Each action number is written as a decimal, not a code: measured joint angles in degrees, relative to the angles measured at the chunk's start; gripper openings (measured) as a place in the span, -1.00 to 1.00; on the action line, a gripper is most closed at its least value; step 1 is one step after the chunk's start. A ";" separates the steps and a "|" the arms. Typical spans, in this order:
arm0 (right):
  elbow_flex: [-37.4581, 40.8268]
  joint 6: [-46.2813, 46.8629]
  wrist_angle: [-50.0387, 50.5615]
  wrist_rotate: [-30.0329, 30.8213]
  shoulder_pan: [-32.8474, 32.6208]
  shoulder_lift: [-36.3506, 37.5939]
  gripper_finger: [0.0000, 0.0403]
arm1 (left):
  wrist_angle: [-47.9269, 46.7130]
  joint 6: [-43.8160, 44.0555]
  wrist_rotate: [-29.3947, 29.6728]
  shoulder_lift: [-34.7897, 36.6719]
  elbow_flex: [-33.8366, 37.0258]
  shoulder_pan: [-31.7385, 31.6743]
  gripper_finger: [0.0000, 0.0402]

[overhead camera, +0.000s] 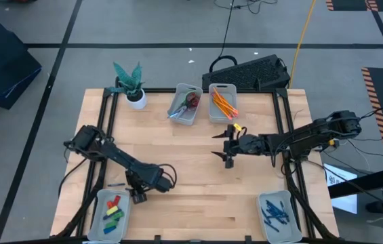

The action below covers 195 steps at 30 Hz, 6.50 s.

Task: Sort crayons/erasers/pens/pencils in bins
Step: Put the blue crayon into the bottom right bin

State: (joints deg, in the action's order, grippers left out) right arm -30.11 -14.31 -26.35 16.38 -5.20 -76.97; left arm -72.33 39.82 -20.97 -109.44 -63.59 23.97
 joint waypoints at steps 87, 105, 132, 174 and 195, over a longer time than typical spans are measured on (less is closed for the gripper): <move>-0.02 11.65 1.93 -1.12 -12.96 1.07 0.44 | 95.55 -18.35 47.58 2.92 21.40 -2.62 -0.85; -2.32 19.38 -34.64 1.31 -12.01 -9.33 0.21 | 146.96 -38.41 39.75 6.07 18.90 -9.26 -0.91; -4.98 15.22 -35.33 -0.39 -11.32 -8.59 -0.91 | 139.00 -42.09 34.56 5.68 11.41 -10.45 -0.84; -31.17 88.44 77.17 -27.15 -56.10 -15.29 -0.44 | 41.77 19.26 37.53 16.08 11.45 7.94 0.11; -32.21 83.75 78.25 -19.89 -54.27 -11.45 -0.15 | 38.40 34.73 39.41 7.23 11.12 6.84 0.11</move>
State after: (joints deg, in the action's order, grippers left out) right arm -62.32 69.44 51.90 -3.50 -59.46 -88.42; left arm -33.93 74.55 18.43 -102.21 -52.47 30.81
